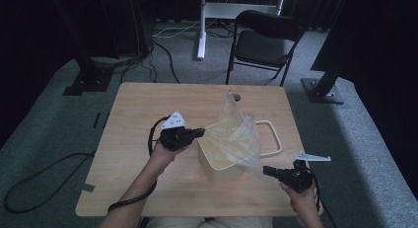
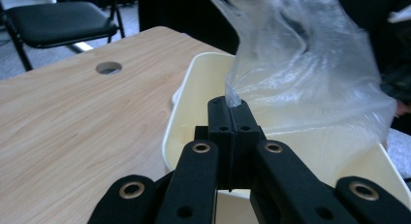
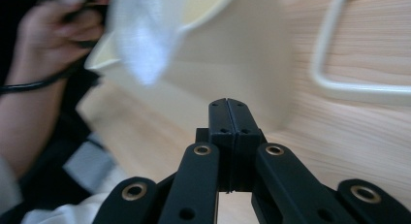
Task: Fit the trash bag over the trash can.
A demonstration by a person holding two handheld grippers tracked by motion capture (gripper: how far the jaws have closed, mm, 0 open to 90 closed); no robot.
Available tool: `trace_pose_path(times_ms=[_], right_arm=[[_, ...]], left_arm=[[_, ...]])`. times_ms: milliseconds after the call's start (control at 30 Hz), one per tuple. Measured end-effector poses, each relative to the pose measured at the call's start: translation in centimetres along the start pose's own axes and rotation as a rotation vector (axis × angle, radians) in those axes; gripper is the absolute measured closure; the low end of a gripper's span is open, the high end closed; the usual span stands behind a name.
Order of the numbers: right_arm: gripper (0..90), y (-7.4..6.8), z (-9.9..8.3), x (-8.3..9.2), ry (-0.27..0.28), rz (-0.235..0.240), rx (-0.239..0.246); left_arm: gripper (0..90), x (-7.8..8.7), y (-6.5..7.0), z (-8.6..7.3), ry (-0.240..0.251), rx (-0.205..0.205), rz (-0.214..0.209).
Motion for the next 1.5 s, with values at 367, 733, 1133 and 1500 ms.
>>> trace_pose_path(times_ms=[367, 733, 1133, 1500], right_arm=[[90.0, 3.7, 5.4, -1.2, 0.058, -0.085, -0.023], [90.0, 1.9, 10.5, -4.8, 0.089, 0.009, -0.002], [63.8, -4.4, 12.2, -7.6, 0.047, 0.165, 0.051], [54.8, -5.8, 11.7, -10.5, -0.038, 0.252, 0.025]], left_arm=[[90.0, -0.2, 0.2, 0.0, -0.004, 0.006, -0.027], [90.0, -0.8, 0.4, -0.1, -0.01, 0.007, -0.03], [90.0, -1.0, 1.3, 0.3, -0.008, -0.006, -0.059], [90.0, -2.0, 2.8, 1.1, -0.006, -0.044, -0.101]])
Point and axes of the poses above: each handheld gripper's, and its own axes: x roughly backward along the jaws, z roughly out of its top, y roughly to its right, the point moved 5 cm from there along -x, roughly forward along the jaws, and after that the axes turned 2 degrees about x, right-handed, at the moved point
